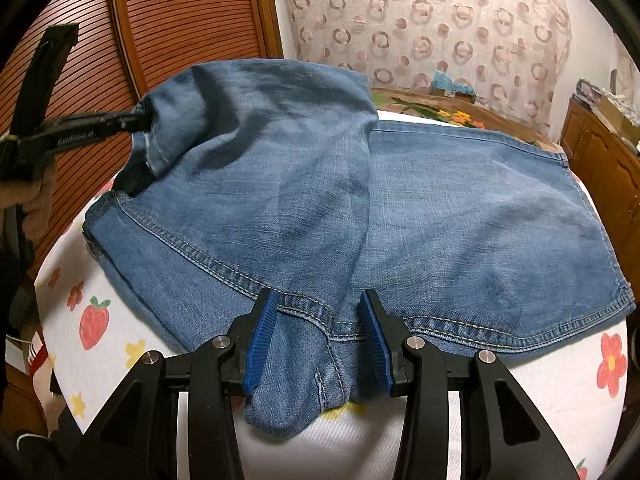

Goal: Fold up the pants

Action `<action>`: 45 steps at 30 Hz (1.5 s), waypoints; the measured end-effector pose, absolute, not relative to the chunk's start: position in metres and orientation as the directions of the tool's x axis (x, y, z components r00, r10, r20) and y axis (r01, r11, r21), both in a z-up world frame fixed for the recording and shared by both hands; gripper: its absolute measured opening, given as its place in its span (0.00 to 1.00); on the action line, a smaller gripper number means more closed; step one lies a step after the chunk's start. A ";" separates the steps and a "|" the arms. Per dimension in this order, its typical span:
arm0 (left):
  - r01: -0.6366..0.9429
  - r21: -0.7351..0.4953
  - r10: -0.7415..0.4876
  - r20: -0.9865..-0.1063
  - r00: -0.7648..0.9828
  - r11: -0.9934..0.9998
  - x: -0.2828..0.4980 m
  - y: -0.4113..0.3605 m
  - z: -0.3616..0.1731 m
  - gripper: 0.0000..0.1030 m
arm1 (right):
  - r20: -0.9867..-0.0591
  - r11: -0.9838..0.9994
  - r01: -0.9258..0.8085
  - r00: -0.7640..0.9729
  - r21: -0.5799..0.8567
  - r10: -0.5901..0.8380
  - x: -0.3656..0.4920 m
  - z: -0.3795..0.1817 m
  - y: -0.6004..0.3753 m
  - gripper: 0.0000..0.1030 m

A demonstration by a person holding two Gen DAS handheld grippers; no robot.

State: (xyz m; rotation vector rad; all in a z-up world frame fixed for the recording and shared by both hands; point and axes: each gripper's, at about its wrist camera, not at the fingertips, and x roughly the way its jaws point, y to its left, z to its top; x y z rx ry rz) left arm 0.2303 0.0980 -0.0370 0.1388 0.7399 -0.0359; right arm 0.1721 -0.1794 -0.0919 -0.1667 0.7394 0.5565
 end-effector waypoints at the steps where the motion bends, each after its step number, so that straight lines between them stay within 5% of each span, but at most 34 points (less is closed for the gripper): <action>1: 0.074 0.115 0.022 -0.672 0.740 0.991 0.233 0.101 -0.035 0.11 | -0.679 0.843 -0.535 0.603 0.046 0.419 0.172 -0.092 -0.179 0.44; 9: 0.008 0.100 0.062 -0.675 0.735 0.995 0.241 0.131 -0.026 0.19 | -0.678 0.842 -0.537 0.602 0.047 0.421 0.172 -0.092 -0.181 0.44; 14: -0.044 0.051 0.067 -0.667 0.742 0.998 0.233 0.148 -0.022 0.40 | -0.678 0.842 -0.537 0.603 0.046 0.421 0.172 -0.092 -0.181 0.44; 36: 0.099 -0.047 -0.102 -0.728 0.677 0.994 0.179 0.101 -0.090 0.42 | -0.668 0.849 -0.527 0.620 0.032 0.410 0.166 -0.087 -0.182 0.47; 38: 0.105 -0.071 -0.124 -0.725 0.677 0.992 0.173 0.102 -0.089 0.27 | -0.665 0.850 -0.526 0.623 0.033 0.411 0.163 -0.083 -0.183 0.48; 45: 0.136 -0.060 -0.141 -0.676 0.723 0.989 0.139 0.093 -0.072 0.04 | -0.641 0.840 -0.541 0.631 0.041 0.437 0.150 -0.067 -0.191 0.49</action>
